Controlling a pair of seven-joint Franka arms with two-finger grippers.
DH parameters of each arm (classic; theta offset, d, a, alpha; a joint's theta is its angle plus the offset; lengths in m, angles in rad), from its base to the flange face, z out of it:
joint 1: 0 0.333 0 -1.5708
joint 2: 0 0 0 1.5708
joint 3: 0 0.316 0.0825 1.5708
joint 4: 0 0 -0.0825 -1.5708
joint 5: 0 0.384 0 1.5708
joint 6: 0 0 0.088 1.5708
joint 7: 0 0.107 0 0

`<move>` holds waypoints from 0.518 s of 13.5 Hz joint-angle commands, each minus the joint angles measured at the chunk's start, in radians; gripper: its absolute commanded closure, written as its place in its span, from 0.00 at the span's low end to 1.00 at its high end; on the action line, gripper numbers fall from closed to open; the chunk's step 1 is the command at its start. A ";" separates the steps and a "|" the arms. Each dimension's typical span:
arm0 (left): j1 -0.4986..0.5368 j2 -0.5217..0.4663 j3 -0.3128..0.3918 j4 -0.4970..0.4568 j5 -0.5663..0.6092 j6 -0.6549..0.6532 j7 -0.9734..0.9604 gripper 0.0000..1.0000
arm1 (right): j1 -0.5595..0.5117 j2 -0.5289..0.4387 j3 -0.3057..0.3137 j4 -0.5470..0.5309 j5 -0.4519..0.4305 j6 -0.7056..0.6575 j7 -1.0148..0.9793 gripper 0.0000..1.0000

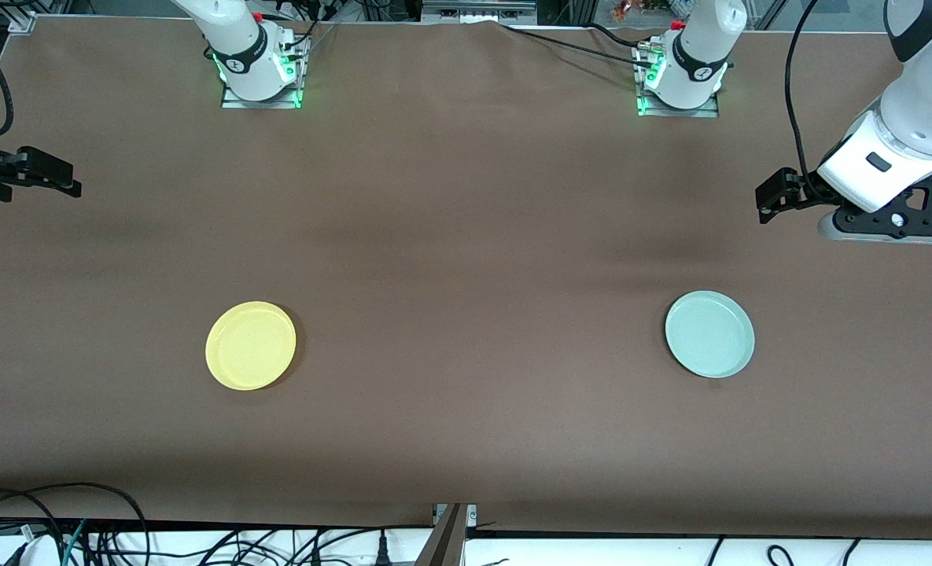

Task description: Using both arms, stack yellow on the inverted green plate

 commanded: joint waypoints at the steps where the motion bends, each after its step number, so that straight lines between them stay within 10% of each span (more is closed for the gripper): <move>1: 0.004 0.006 -0.003 0.019 0.003 -0.018 -0.029 0.00 | -0.004 0.004 0.001 0.012 -0.003 -0.001 0.008 0.00; 7: 0.004 0.006 0.000 0.019 0.002 -0.018 -0.033 0.00 | -0.003 0.004 0.001 0.012 -0.003 -0.001 0.008 0.00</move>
